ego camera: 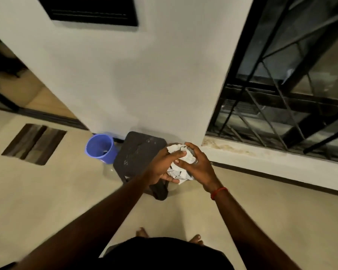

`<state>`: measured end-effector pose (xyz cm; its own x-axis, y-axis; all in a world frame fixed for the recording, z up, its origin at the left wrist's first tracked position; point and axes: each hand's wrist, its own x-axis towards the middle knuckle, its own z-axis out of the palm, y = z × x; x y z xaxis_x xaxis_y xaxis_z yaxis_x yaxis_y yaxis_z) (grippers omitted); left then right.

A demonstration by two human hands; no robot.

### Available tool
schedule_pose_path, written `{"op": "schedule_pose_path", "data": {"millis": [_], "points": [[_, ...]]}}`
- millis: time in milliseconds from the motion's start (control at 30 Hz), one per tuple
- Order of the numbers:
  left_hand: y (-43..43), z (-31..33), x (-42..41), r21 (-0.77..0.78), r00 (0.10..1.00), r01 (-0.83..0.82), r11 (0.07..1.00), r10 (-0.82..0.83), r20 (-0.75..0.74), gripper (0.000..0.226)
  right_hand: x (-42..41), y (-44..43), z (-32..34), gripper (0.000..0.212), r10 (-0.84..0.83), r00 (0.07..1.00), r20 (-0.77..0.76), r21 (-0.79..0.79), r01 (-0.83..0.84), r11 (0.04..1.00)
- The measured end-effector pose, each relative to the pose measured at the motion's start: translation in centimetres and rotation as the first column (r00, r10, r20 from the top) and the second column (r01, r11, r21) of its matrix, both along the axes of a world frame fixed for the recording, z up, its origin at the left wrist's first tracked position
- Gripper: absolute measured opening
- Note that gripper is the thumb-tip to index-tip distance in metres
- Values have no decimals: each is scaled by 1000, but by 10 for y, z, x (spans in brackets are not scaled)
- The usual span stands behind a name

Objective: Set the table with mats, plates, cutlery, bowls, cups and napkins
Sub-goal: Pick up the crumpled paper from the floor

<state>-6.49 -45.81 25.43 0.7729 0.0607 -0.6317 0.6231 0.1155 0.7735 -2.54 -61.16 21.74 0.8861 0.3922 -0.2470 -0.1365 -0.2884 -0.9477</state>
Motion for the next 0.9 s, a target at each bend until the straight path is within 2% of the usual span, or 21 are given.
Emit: {"op": "schedule_pose_path", "data": {"millis": [100,267,400,500,700,900], "points": [[47,-1,-21,-25,995,-100,995,100,-6,36,-8,52,0,83,67,998,-7,-9,-67,998],[136,-7,-56,-27,979,-204,979,204,-6,42,-30,146,-7,81,157,988,-7,-26,-157,987],[201,-9,-86,-34,961,-277,960,277,-15,43,-51,217,-8,66,208,978,-24,4,-208,978],[239,-5,-105,-36,953,-301,953,301,1,41,-64,258,-5,59,238,970,-46,34,-237,971],[304,-9,-121,-64,931,-364,929,365,15,38,-64,327,-12,71,310,945,-99,18,-310,950],[371,-33,-110,-28,935,-355,934,355,11,49,-53,399,-27,71,356,929,-99,-33,-361,932]]}}
